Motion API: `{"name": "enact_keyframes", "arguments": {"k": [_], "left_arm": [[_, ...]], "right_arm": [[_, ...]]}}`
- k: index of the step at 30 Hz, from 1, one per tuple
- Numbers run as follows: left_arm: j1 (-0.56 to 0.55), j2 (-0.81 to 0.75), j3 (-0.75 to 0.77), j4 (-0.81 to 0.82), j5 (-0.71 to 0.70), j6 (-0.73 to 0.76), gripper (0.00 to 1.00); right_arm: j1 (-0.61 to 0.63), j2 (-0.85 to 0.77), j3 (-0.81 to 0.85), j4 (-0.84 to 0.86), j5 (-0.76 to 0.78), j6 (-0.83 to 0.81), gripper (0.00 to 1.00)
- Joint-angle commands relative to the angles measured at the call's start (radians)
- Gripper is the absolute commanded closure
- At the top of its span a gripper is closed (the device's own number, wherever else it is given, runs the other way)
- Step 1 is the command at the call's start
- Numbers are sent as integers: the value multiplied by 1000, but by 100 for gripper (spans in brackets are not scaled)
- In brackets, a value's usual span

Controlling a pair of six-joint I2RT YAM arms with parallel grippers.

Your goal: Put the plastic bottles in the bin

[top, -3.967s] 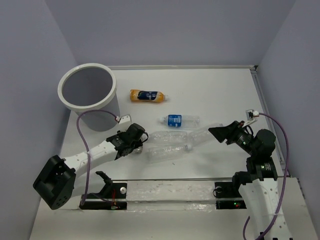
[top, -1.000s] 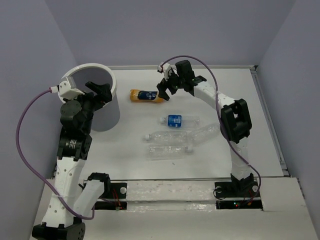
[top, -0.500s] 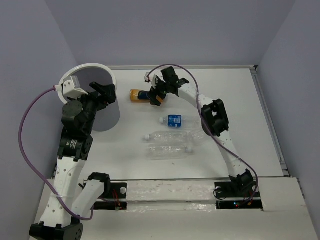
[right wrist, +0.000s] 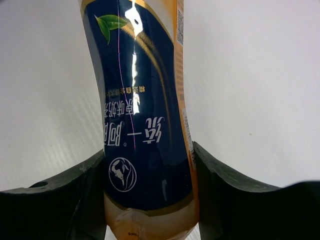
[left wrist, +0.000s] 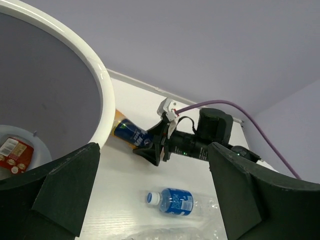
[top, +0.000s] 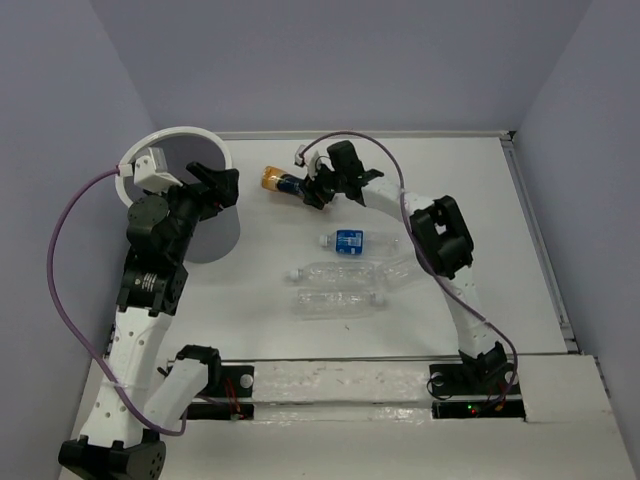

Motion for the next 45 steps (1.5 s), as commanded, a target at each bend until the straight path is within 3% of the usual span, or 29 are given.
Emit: {"name": "enact_keyframes", "arguments": {"k": [1,8,12,17,26,29,33,34,36,38,39,45], "left_arm": [[-9,13,67,12,116,-40,1],[-66,64,100,21,193,-92,1],[-161,110,101,40,189,-120,1],[-250,142,94,117,172,-138,1],[-338,116,5,194,74,-148,1],[-341,125,5,190,55,-143,7],[-347,124,15,187,8,-128,38],[-347,121,18,187,-18,-123,53],[-348,116,26,185,-56,-108,64],[-348,119,43,175,-89,-91,65],[-348,127,73,149,-107,-82,65],[-339,160,246,32,-336,39,67]], "right_arm": [[1,-328,-172,322,35,102,50],[33,-656,-444,413,-7,311,50],[88,-824,-657,513,-42,473,48],[182,-944,-826,615,-5,636,47],[262,-1088,-1013,727,-4,745,47],[281,-1119,-1041,770,1,764,47],[282,-1131,-1059,781,-2,790,42],[282,-1131,-1064,781,-1,791,38],[282,-1137,-1078,770,16,802,29],[282,-1150,-1091,759,27,814,14],[282,-1159,-1102,752,39,828,11],[282,-1327,-1237,713,101,871,3]]}}
